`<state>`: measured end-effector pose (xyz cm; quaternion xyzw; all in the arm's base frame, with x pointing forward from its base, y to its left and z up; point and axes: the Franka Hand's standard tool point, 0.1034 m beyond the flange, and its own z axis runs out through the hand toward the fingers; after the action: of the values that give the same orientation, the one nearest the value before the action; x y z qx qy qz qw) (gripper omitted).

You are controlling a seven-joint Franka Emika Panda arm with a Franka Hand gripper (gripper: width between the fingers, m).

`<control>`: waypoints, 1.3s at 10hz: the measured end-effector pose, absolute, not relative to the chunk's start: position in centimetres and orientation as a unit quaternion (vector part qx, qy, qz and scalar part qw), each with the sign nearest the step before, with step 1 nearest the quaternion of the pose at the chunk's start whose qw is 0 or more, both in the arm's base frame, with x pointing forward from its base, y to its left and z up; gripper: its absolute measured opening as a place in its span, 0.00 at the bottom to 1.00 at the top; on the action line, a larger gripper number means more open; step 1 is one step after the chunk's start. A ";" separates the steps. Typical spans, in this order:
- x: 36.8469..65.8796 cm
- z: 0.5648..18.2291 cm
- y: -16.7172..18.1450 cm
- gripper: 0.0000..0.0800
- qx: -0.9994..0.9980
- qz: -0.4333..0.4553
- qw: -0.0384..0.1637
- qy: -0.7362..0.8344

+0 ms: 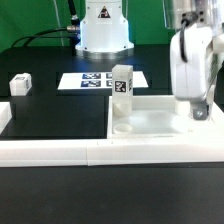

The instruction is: Assemble square table

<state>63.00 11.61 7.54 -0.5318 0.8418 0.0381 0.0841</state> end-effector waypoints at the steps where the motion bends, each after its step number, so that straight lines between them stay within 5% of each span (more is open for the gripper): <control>1: 62.5 9.7 11.7 0.80 -0.539 0.036 0.098 0.836; 4: 61.8 14.4 10.3 0.81 -0.580 0.033 0.120 0.805; 13: 60.9 14.0 9.0 0.81 -0.627 0.022 0.122 0.769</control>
Offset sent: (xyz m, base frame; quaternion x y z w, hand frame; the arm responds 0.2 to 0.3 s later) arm -0.0196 -0.0377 0.0603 -0.0075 0.0028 -0.0859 0.9963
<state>60.86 9.02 14.00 -0.6268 0.7692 0.0223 0.1218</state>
